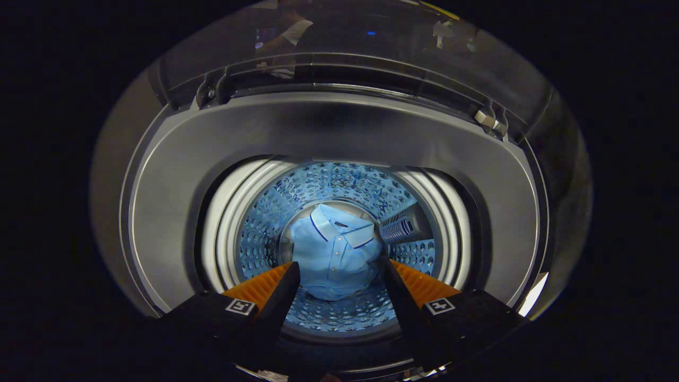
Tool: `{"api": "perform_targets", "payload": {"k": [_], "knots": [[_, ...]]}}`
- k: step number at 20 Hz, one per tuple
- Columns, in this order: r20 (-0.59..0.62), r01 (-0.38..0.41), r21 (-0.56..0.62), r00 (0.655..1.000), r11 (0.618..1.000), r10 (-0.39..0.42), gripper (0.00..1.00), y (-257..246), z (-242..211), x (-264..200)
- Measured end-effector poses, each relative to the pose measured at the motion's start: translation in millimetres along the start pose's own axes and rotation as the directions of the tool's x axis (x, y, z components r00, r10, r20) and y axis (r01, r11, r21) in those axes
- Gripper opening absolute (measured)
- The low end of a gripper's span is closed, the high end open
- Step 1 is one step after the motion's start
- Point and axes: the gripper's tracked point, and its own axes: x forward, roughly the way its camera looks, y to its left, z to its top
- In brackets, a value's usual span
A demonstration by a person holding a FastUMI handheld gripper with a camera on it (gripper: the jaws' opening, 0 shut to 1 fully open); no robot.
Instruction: Put the clothes into the washing machine and then close the washing machine lid.
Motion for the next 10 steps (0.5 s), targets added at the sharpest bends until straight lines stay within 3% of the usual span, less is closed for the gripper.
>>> {"api": "perform_targets", "payload": {"k": [4, 10], "knots": [[0.042, 0.007, 0.019, 0.999, 1.0, -0.008, 0.99, -6.4, 9.2, -15.1], [0.197, 0.001, 0.064, 0.98, 0.998, -0.013, 0.99, -14.7, 47.6, -69.1]]}}
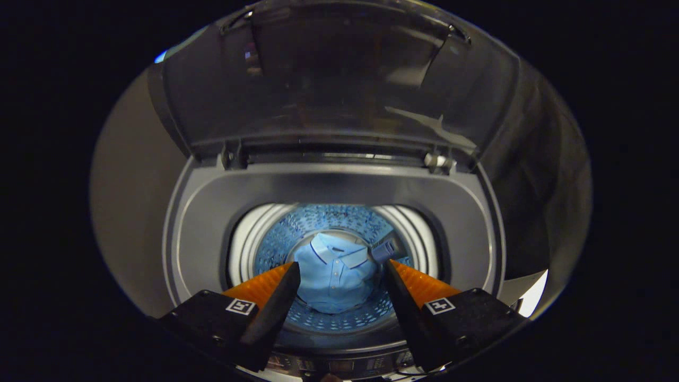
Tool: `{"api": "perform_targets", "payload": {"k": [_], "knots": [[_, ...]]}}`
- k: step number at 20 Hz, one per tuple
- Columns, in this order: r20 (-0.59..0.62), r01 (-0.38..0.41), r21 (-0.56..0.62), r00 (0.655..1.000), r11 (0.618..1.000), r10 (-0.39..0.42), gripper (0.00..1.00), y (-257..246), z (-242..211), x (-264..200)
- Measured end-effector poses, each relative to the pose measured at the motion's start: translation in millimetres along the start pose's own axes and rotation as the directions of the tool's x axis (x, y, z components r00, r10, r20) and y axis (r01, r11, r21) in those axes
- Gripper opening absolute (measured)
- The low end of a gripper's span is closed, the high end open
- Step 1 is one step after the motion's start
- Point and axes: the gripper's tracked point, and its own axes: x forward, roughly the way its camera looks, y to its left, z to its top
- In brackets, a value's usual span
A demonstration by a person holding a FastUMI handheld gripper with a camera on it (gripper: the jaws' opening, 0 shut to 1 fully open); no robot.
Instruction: Put the clothes into the washing machine and then close the washing machine lid.
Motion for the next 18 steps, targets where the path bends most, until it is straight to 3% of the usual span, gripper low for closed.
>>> {"api": "perform_targets", "payload": {"k": [9, 18], "knots": [[0.204, 0.011, 0.005, 0.979, 1.0, -0.012, 0.99, -5.6, 87.9, -80.1], [0.387, 0.019, 0.041, 0.922, 0.999, -0.033, 0.99, -11.1, 190.5, -154.9]]}}
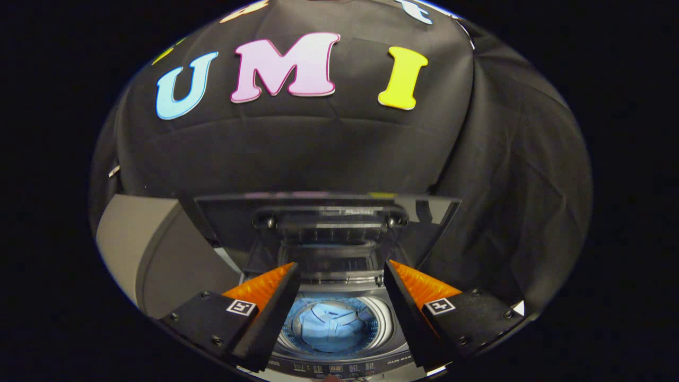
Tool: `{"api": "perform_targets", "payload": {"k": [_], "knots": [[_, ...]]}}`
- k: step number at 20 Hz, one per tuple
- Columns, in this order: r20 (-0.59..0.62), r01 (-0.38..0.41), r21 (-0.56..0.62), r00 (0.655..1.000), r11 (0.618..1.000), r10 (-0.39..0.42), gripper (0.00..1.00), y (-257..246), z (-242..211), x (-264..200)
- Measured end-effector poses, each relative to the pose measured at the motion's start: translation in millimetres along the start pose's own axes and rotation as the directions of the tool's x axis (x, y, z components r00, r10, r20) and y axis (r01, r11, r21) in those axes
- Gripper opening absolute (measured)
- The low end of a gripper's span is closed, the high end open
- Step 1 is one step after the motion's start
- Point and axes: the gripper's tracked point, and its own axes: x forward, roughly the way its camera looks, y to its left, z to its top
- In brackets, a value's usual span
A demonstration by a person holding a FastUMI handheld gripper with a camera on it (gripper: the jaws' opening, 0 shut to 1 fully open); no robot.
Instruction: Put the clothes into the washing machine and then close the washing machine lid.
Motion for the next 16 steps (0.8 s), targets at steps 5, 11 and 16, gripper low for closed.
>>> {"api": "perform_targets", "payload": {"k": [5, 11, 16], "knots": [[0.057, 0.002, 0.005, 0.998, 1.0, -0.002, 0.99, 1.6, 45.6, 1.3], [0.077, -0.019, 0.001, 0.997, 1.0, 0.019, 0.99, 8.0, 80.5, 27.0], [0.031, -0.044, 0.045, 0.999, 0.998, 0.043, 0.99, 13.2, 85.6, 58.6]]}}
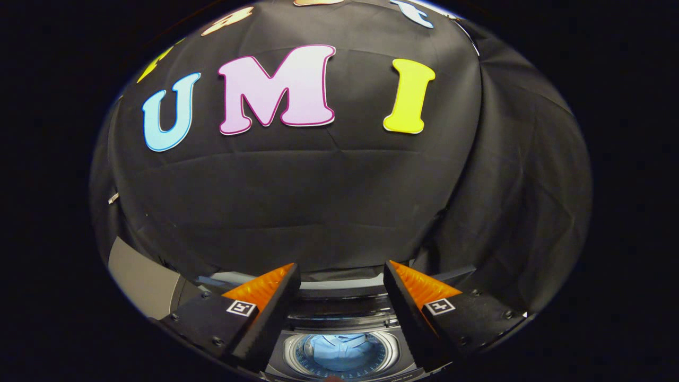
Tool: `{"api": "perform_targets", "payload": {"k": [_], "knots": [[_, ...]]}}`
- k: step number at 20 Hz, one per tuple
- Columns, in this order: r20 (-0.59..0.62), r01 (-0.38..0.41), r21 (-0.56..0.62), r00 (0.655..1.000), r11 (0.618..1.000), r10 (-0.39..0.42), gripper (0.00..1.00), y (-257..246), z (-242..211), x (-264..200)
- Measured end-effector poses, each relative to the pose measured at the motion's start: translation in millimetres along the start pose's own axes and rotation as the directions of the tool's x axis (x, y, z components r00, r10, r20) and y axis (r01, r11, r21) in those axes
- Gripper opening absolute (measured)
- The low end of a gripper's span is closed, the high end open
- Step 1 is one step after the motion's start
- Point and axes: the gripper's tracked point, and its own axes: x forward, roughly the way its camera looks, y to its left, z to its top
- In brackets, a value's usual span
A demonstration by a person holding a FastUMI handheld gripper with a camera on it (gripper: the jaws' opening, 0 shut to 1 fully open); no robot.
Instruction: Put the clothes into the washing machine and then close the washing machine lid.
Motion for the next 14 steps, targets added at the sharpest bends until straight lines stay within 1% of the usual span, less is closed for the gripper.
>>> {"api": "perform_targets", "payload": {"k": [2, 4, 5, 7, 10, 14], "knots": [[-0.017, 0.001, -0.01, 1.0, 1.0, -0.001, 0.99, 2.5, -1.9, 13.7], [-0.068, -0.005, -0.036, 0.998, 0.999, 0.002, 0.99, 6.7, -15.8, 23.6], [-0.065, -0.012, -0.036, 0.998, 0.999, 0.01, 0.99, 6.0, -13.2, 20.6], [-0.062, -0.006, 0.008, 0.998, 1.0, 0.007, 0.98, 3.8, -15.0, 20.5], [-0.055, 0.022, -0.022, 0.998, 1.0, -0.023, 1.0, 2.3, -17.7, 21.2], [-0.033, 0.033, -0.009, 0.999, 0.999, -0.033, 1.0, 2.0, -19.2, 17.3]]}}
